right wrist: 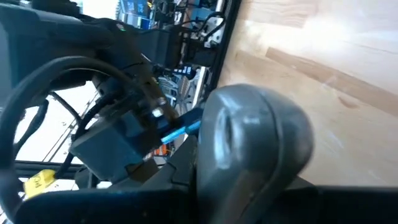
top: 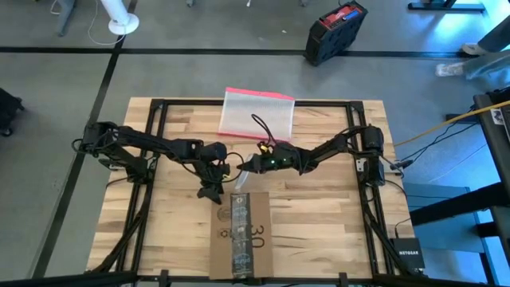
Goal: Unpack boxes
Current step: Open the cardboard box using the gray cutter
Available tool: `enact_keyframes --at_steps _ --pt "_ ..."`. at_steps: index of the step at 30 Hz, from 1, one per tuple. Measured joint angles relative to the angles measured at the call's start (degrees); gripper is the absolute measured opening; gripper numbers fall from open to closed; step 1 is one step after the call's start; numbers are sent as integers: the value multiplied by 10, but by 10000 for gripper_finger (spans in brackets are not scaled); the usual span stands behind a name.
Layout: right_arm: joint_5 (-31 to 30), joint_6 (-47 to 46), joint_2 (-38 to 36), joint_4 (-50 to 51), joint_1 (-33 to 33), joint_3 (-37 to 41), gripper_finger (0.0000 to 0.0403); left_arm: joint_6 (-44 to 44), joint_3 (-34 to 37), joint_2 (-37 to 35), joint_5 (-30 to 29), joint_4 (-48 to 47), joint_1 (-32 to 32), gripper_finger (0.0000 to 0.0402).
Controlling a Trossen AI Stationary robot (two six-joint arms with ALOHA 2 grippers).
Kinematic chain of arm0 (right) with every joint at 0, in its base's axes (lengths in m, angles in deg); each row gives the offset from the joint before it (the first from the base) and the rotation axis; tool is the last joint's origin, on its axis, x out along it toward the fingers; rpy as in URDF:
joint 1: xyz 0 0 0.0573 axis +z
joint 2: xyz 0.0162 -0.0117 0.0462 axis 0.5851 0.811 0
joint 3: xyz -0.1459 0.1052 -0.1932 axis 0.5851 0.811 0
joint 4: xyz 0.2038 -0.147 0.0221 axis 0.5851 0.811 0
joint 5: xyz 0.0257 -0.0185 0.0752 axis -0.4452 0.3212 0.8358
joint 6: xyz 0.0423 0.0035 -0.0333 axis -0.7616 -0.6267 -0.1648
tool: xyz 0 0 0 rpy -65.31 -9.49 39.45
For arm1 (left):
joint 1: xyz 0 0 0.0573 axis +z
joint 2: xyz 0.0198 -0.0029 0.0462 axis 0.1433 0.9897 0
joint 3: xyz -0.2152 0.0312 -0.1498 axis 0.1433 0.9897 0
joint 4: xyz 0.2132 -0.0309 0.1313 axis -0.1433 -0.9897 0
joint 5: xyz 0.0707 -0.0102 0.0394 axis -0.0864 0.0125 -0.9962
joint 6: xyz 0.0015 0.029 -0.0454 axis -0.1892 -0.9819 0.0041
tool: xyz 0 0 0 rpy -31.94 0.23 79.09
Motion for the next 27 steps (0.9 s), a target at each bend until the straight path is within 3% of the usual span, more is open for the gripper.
enact_keyframes --at_steps 13,27 --pt "44 12 0 8 -1 0 65 1 0 0 -1 0 -1 235" --pt "148 51 0 8 -42 1 65 -3 0 0 -11 0 -1 235"
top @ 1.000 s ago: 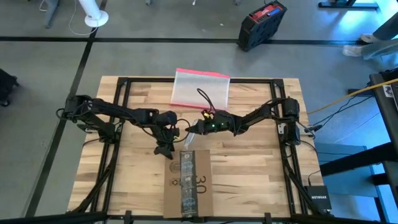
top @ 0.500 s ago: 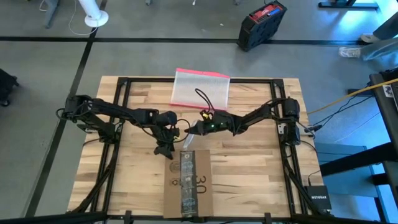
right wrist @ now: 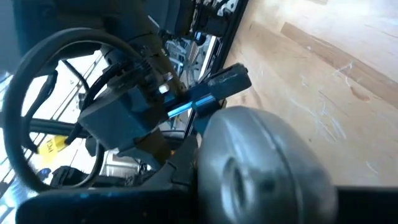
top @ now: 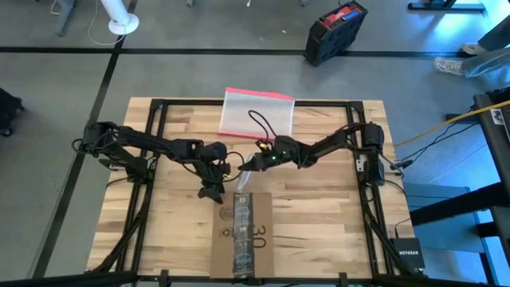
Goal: Unpack boxes
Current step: Open the cardboard box using the gray cutter
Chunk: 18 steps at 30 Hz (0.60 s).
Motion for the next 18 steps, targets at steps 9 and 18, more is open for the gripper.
enact_keyframes --at_steps 9,18 --pt "13 -6 0 -49 -14 27 65 -1 0 0 -1 -4 0 235" --pt "16 -27 1 -69 -18 53 65 0 1 0 6 -10 0 235"
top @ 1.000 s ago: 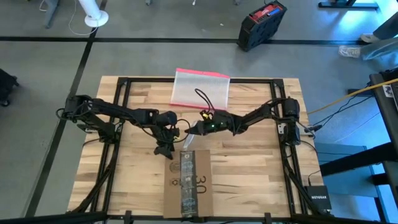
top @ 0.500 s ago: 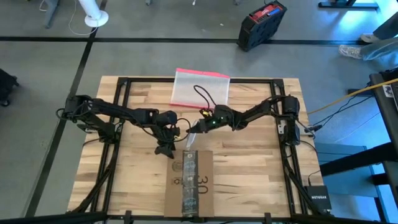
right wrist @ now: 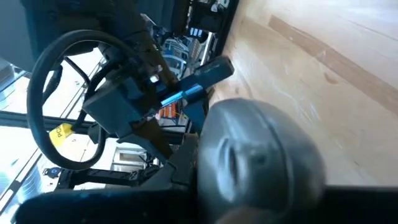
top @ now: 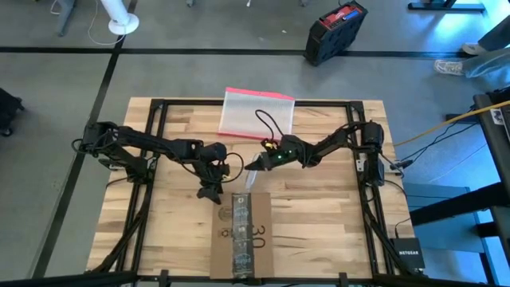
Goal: Unpack boxes
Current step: Open the cardboard box using the gray cutter
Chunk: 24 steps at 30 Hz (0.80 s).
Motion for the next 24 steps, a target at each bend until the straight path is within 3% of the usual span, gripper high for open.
enact_keyframes --at_steps 7,24 --pt "-9 -43 30 -48 2 -16 65 1 0 0 -2 3 0 235" --pt "-8 -68 38 -42 27 -45 65 3 0 0 -4 5 0 235"
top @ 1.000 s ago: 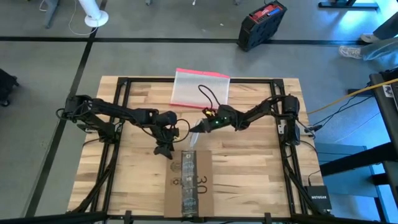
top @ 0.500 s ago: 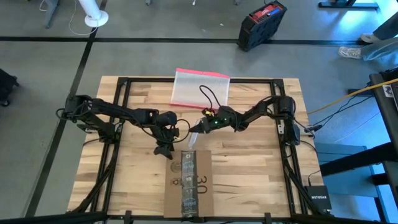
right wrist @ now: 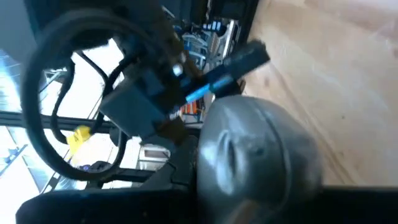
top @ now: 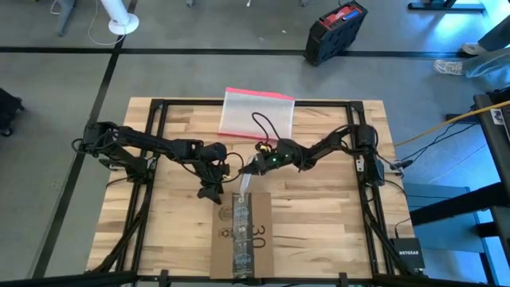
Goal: Unpack boxes
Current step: Open the cardboard box using the gray cutter
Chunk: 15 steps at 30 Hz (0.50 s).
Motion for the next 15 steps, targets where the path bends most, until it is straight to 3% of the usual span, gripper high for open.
enact_keyframes --at_steps 15 --pt "-36 -7 0 15 -29 0 65 -2 0 0 -2 1 0 235"
